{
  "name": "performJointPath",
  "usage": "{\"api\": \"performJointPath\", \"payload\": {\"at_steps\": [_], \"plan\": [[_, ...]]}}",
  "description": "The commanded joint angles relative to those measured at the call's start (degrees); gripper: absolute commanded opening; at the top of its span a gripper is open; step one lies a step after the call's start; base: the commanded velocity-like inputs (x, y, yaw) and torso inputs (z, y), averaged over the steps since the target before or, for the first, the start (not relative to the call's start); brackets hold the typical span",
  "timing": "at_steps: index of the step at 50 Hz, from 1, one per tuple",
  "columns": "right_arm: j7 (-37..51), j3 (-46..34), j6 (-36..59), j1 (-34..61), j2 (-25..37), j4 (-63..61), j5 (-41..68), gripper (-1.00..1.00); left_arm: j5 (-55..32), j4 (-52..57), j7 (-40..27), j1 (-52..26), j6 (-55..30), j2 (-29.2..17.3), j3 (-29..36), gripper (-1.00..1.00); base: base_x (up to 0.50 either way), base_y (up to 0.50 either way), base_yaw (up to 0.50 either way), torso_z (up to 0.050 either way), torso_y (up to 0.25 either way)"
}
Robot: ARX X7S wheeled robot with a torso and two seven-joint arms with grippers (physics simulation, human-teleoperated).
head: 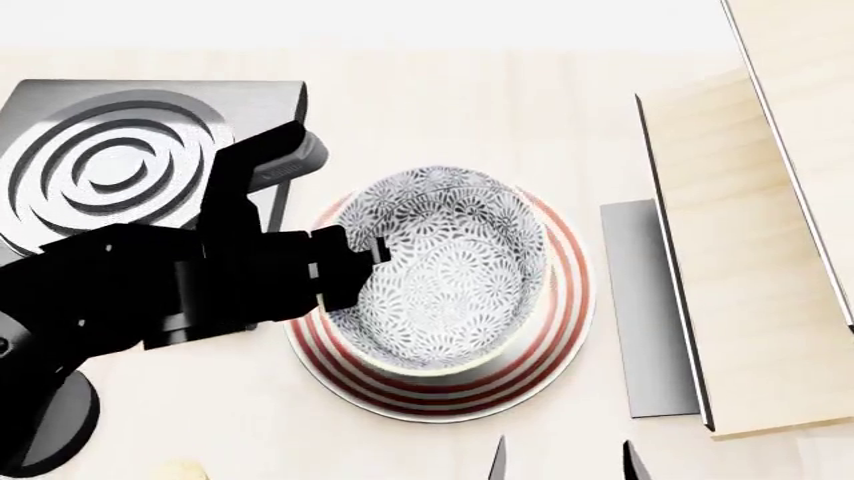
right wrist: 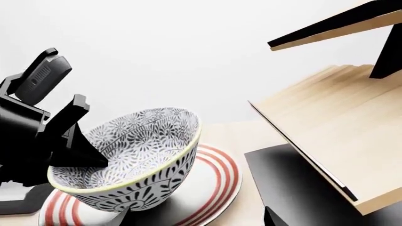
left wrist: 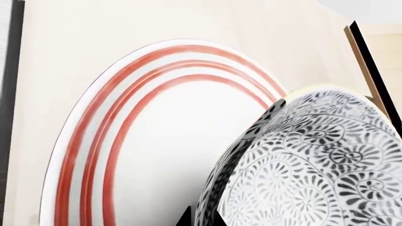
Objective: Pick up the akita bowl and put it on the plate.
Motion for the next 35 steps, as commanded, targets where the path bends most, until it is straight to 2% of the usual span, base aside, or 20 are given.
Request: {"api": "performJointPath", "payload": {"at_steps": [1,19,20,30,35], "plan": [[-0.11,-0.14,-0.13,0.14,0.00,0.39,0.23,1.00,-5.47,-0.01,0.11,-0.06,1.27,0.03,3.26,-1.00,0.00,0.00,0.00,0.000,0.000],[-0.13,-0.30,-0.21,0.28,0.06,0.55,0.47,1.00,-0.05,0.04,-0.12,0.33,0.41,0.03,-2.16,-1.00,0.00,0.00,0.00,0.000,0.001],[-0.11,-0.32,-0.17,0.33,0.04,0.55,0.45,1.00,0.66,0.11,-0.26,0.34,0.40,0.03,-2.35,1.00,0.00,0.00,0.00,0.000,0.000],[-0.12,-0.45,-0.08,0.60,-0.03,0.88,0.56,1.00,0.69,0.01,-0.39,0.09,-0.48,0.03,-2.92,1.00,0.00,0.00,0.00,0.000,0.000],[-0.14,-0.60,-0.12,0.68,-0.15,1.17,0.47,1.00,-3.41,-0.01,-1.36,-0.43,0.48,0.03,1.79,1.00,0.00,0.00,0.00,0.000,0.000]]}}
